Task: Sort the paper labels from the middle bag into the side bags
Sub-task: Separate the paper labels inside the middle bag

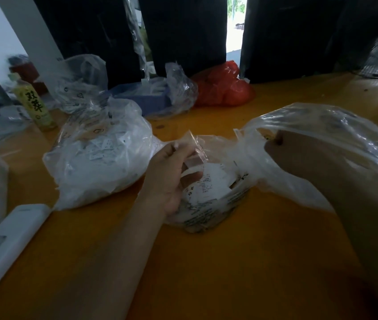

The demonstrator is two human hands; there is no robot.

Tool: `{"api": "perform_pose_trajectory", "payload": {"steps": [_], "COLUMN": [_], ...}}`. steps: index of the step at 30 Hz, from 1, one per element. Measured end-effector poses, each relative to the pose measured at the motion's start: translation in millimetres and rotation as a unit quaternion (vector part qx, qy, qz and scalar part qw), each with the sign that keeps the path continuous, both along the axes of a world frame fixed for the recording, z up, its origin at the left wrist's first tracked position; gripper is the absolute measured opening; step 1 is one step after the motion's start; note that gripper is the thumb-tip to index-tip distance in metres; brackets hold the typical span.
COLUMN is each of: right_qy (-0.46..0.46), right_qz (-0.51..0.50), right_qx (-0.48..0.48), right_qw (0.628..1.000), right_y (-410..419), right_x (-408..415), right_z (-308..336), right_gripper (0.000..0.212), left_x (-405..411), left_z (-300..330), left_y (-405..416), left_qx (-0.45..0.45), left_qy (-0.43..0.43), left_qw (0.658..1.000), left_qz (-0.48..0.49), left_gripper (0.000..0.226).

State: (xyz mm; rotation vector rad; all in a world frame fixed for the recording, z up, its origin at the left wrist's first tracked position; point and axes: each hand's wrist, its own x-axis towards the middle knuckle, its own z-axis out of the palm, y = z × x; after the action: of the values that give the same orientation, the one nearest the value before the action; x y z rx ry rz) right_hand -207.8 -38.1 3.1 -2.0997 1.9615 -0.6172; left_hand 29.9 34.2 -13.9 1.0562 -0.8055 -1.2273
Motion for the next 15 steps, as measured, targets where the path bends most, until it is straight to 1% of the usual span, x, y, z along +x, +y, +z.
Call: {"api": "perform_pose_trajectory", "payload": {"steps": [2, 3, 5, 7, 9, 10, 11, 12, 14, 15], "right_qy": [0.03, 0.023, -0.032, -0.066, -0.062, -0.041, -0.016, 0.003, 0.022, 0.035], "right_qz": [0.05, 0.082, 0.145, 0.21, 0.28, 0.311, 0.335, 0.344, 0.327, 0.315], "right_qx": [-0.052, -0.081, -0.132, -0.163, -0.14, -0.124, -0.112, -0.102, -0.075, -0.063], "right_qw": [0.997, 0.993, 0.98, 0.962, 0.948, 0.941, 0.935, 0.933, 0.942, 0.946], "right_y": [11.6, 17.2, 26.6, 33.1, 39.1, 40.8, 41.6, 41.3, 37.9, 35.7], "right_x": [13.2, 19.7, 31.8, 41.7, 52.3, 57.1, 61.2, 64.3, 67.4, 67.8], "right_z": [1.9, 0.2, -3.7, -6.8, -11.9, -15.7, -20.4, -25.6, -33.1, -34.9], "right_gripper": [0.039, 0.042, 0.047, 0.04, 0.026, 0.02, 0.021, 0.031, 0.051, 0.055], "left_x": [1.8, 1.9, 1.8, 1.6, 1.8, 1.9, 1.8, 1.8, 1.6, 1.2], "left_z": [-0.7, -0.7, -0.8, -1.1, -1.6, -1.6, -1.5, -1.7, -1.9, -2.0], "left_y": [-0.8, -1.5, -2.0, -1.9, -1.8, -1.8, -1.9, -2.1, -2.6, -2.7], "left_qx": [-0.006, -0.015, -0.028, -0.037, -0.045, -0.047, -0.05, -0.051, -0.054, -0.055], "left_qy": [0.002, 0.013, 0.031, 0.044, 0.05, 0.049, 0.049, 0.05, 0.052, 0.05], "left_qw": [1.0, 1.0, 0.999, 0.998, 0.998, 0.998, 0.998, 0.997, 0.997, 0.997], "left_qz": [0.01, 0.011, 0.013, 0.01, 0.005, 0.005, 0.008, 0.011, 0.014, 0.015], "left_gripper": [0.003, 0.002, 0.006, 0.009, 0.008, 0.007, 0.007, 0.007, 0.006, 0.008]}}
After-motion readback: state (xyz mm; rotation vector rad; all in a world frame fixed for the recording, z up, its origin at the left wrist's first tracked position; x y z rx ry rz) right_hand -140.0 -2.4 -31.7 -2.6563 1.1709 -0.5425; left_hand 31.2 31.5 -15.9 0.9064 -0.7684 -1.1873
